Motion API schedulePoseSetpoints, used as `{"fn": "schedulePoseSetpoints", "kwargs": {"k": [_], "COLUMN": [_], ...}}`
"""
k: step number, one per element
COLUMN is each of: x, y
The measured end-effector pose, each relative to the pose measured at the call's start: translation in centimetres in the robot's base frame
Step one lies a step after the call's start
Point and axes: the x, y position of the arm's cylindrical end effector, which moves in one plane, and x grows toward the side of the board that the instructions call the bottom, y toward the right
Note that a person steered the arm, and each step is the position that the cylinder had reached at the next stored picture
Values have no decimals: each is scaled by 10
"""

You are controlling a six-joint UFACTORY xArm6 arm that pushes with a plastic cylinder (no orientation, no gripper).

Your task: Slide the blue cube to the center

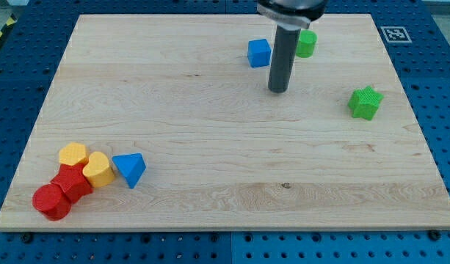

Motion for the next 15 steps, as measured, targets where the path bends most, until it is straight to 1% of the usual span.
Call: {"fn": "schedulePoseSetpoints", "kwargs": {"k": [1,2,3,6,7,8,9,11,13,15], "x": [-21,-21,-31,-96,-100,-78,-66,-61,-43,-21], "y": [2,2,2,6,-20,-26,-26,-50,-31,-44]}}
